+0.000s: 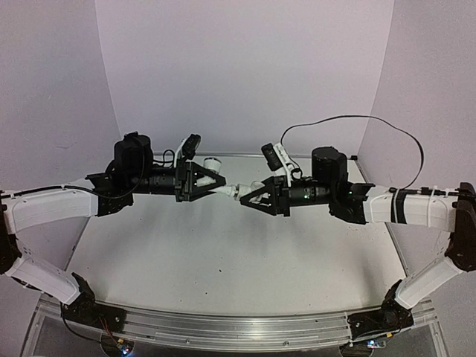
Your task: Install the water faucets
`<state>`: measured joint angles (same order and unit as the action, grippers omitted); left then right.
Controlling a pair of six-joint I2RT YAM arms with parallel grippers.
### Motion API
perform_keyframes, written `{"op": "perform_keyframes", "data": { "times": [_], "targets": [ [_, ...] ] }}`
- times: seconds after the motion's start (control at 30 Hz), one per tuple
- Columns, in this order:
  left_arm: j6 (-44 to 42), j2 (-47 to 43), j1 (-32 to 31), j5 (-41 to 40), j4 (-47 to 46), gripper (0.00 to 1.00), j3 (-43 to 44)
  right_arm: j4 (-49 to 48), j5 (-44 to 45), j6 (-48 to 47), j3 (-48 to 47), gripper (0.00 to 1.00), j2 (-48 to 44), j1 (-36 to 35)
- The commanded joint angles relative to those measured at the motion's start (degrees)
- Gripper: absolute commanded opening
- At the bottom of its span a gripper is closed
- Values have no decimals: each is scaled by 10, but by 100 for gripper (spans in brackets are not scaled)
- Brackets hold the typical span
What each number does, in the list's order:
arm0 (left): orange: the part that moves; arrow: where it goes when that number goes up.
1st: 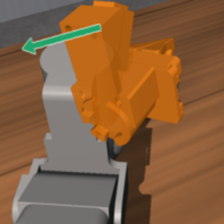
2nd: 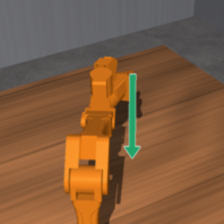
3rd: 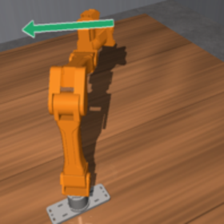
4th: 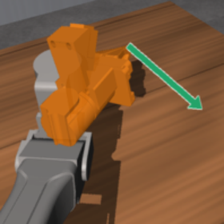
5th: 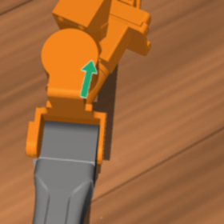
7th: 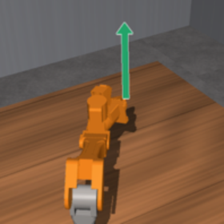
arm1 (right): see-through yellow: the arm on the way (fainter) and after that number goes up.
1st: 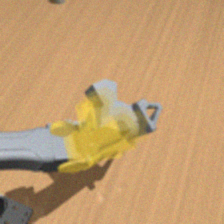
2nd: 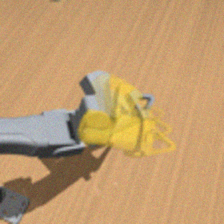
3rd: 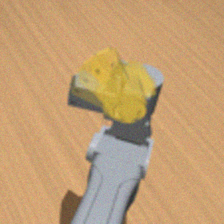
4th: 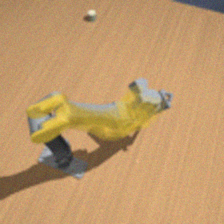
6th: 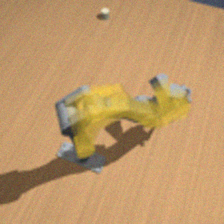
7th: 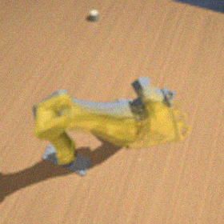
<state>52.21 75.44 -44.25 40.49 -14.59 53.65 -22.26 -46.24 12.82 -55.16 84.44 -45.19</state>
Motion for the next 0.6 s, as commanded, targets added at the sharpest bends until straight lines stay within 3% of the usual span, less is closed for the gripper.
{"op": "perform_keyframes", "data": {
  "times": [0.0,0.03,0.1,0.23,0.3,0.37,0.43,0.47,0.53,0.57],
  "targets": [
    [-77,12,-4,38,-48,0,19,-87,-46,84,-7,12,-3,1],
    [-115,8,-4,36,-48,0,16,-93,-53,107,-7,7,-2,1],
    [-289,-21,-8,20,-47,0,-9,-96,-81,182,-23,1,7,3],
    [-762,-95,-39,-39,-48,0,-72,-98,-152,325,-67,0,47,8],
    [-955,-98,-49,-103,-47,0,-70,-122,-161,430,-91,0,70,12],
    [-999,-95,-49,-141,-47,0,-41,-180,-158,525,-96,0,94,13],
    [-1035,-99,-49,-143,-47,0,-35,-271,-157,608,-91,7,114,15],
    [-1029,-105,-49,-145,-48,0,-34,-318,-157,645,-87,24,126,15],
    [-951,-108,-49,-155,-47,0,-27,-329,-155,639,-86,46,137,16],
    [-917,-110,-49,-156,-47,0,-27,-329,-154,629,-83,52,138,17]
  ]
}}
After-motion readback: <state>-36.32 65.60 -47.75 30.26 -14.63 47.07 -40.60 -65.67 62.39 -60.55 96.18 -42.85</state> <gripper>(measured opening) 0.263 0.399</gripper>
